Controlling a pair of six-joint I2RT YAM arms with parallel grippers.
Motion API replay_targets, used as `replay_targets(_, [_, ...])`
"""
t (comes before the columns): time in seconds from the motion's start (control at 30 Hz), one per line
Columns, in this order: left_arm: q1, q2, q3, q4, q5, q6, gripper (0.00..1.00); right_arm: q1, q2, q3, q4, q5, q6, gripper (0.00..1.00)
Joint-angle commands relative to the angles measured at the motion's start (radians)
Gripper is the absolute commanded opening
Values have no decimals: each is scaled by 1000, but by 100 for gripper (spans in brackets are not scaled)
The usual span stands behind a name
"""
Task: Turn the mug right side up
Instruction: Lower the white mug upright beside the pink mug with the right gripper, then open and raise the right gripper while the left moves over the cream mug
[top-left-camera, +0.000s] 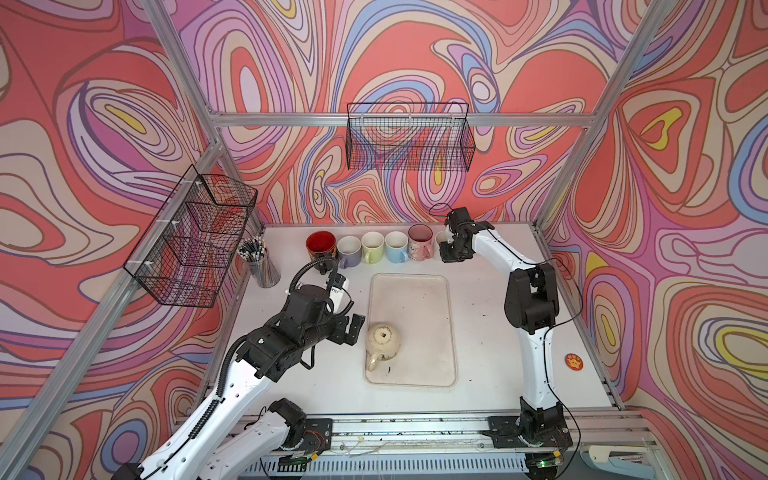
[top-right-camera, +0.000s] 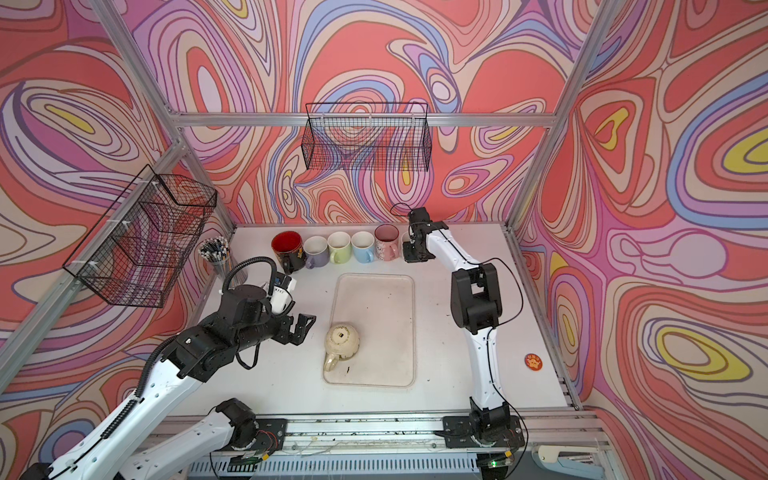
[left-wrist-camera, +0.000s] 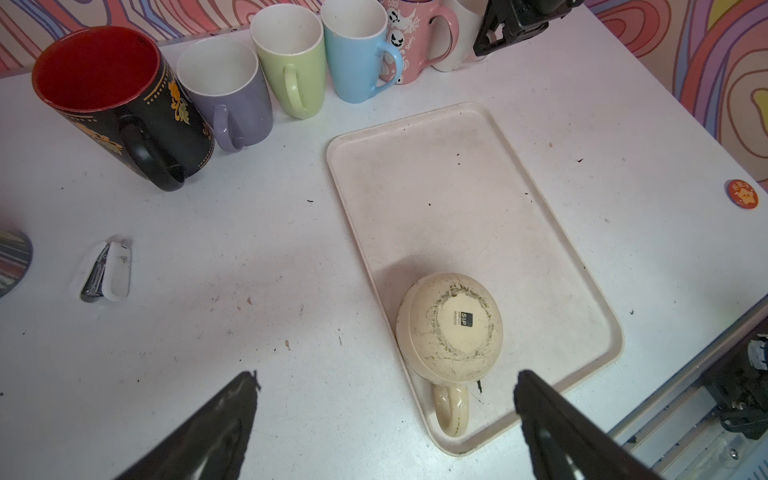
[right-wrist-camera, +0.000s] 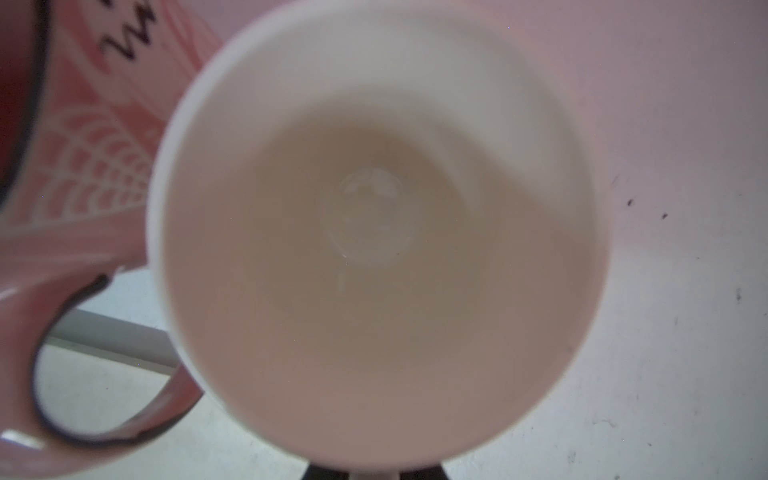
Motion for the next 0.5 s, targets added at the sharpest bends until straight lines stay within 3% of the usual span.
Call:
replay_targets(0.0, [-6,4,-13,-24,-12,23,99,-3,11,46,26,-21,-11,0])
replay_targets(0.3, [-6,7,-13,-24,-10,26,99,-3,28,62,14,-25,-21,1])
replay_targets(0.47, [-6,9,-12,-24,-9,26,99,-3,32,64,8,-26,-25,15])
